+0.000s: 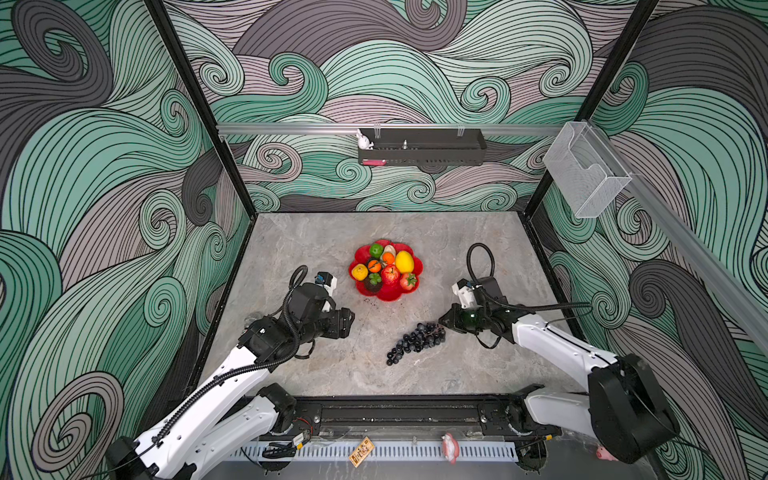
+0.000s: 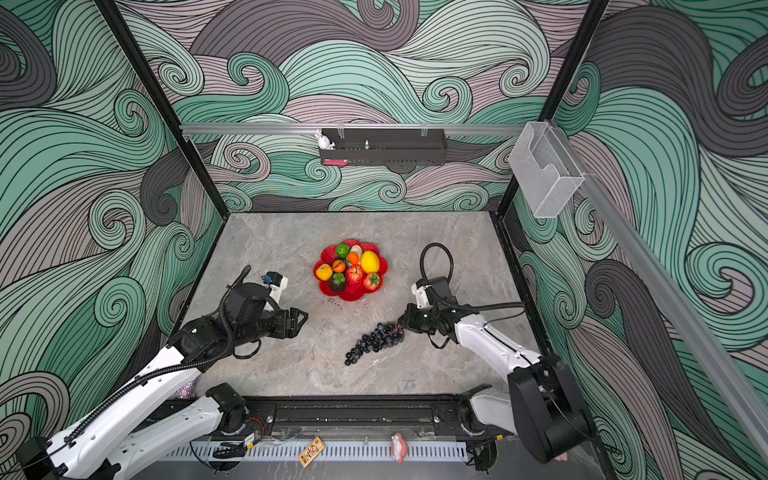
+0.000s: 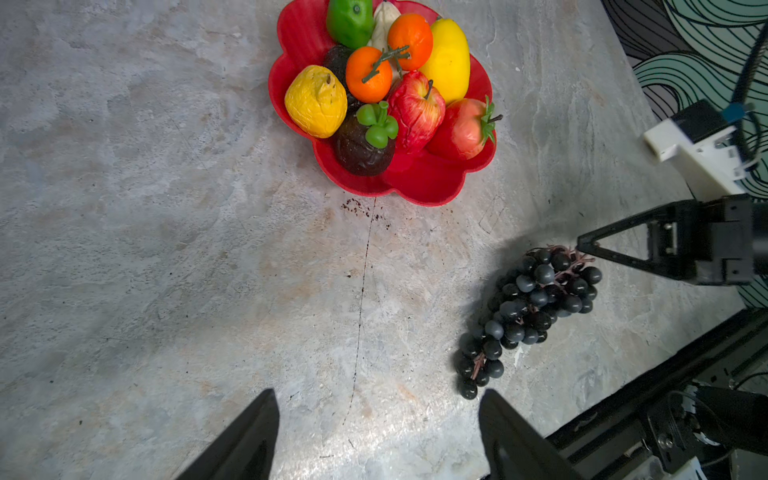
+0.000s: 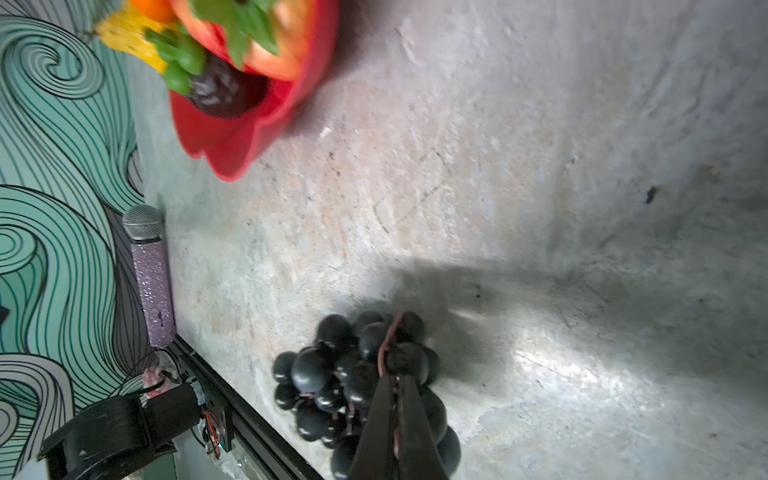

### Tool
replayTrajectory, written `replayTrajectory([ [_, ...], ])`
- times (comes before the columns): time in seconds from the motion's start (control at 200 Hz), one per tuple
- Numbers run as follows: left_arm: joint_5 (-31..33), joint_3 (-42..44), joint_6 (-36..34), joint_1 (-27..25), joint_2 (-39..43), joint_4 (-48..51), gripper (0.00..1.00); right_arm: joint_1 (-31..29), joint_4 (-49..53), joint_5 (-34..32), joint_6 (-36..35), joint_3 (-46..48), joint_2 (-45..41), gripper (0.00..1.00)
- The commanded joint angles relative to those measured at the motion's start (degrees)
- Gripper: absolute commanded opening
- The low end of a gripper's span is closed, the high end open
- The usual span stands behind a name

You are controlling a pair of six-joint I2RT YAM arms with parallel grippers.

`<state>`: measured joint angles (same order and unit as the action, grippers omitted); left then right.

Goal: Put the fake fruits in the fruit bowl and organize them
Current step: 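Lift the grapes with the right gripper and carry them to the bowl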

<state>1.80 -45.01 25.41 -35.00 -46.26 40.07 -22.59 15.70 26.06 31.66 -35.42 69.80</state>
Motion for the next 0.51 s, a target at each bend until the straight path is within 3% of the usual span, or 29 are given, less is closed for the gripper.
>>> replayTrajectory([
  [0.0, 3.4, -4.4, -2.8, -0.2, 1.3, 5.1, 0.79, -1.5, 6.1, -2.4, -2.3, -5.2, -3.0, 0.0],
  [0.3, 12.1, -7.9, -7.9, -0.1, 7.2, 12.2, 0.88, -5.9, 16.2, -5.2, -5.8, -19.8, -6.1, 0.0],
  [0.5, 12.0, -7.3, -7.6, -0.1, 8.7, 11.1, 0.89, -8.0, 19.5, -5.8, -6.0, -30.0, -4.0, 0.0],
])
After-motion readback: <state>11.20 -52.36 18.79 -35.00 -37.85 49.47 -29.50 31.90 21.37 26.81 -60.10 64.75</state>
